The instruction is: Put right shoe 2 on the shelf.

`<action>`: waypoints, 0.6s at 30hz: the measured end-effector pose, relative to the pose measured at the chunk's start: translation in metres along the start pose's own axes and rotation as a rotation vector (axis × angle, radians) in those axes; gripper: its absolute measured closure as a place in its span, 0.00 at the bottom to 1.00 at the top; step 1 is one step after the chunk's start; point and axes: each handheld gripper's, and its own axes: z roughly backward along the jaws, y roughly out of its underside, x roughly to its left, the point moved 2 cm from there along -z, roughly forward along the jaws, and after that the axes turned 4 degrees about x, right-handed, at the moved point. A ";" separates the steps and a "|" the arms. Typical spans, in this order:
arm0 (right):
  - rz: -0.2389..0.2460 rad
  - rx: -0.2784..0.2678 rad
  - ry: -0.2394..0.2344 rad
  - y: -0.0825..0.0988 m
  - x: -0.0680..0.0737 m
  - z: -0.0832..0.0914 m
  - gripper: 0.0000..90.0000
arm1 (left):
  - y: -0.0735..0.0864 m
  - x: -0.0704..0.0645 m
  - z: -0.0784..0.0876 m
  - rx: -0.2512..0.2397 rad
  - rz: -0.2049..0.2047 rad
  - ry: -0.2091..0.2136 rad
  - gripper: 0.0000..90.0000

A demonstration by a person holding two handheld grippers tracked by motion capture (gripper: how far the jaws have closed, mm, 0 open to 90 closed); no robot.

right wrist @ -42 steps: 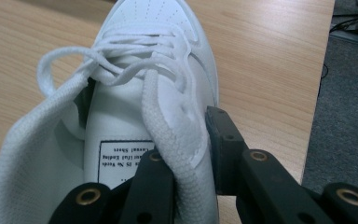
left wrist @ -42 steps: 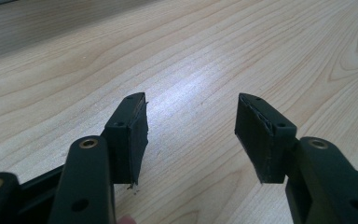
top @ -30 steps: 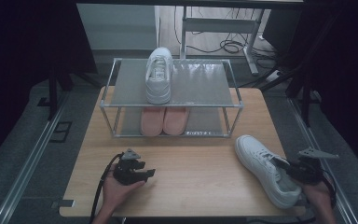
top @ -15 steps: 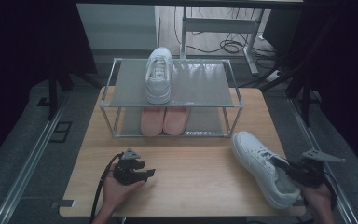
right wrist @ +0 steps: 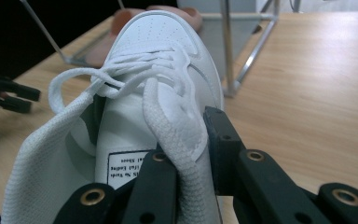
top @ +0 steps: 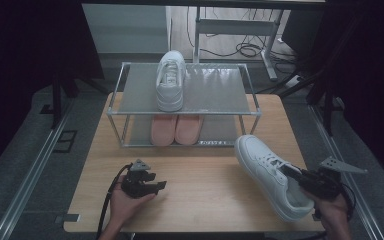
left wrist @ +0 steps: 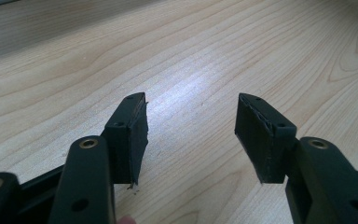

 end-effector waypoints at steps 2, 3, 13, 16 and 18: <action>0.003 -0.013 -0.013 -0.003 0.004 -0.003 0.91 | 0.000 0.000 0.000 -0.001 -0.003 0.001 0.49; 0.002 -0.018 -0.021 -0.006 0.007 -0.004 0.91 | 0.000 0.000 0.000 -0.001 -0.004 0.001 0.49; 0.020 -0.042 -0.057 -0.020 0.025 -0.018 0.91 | 0.000 0.001 0.001 -0.001 -0.003 -0.001 0.49; 0.025 -0.047 -0.062 -0.025 0.030 -0.021 0.91 | 0.000 0.001 0.001 -0.002 -0.003 -0.001 0.49; 0.026 -0.054 -0.070 -0.028 0.034 -0.023 0.91 | 0.000 0.001 0.001 -0.003 -0.003 0.000 0.49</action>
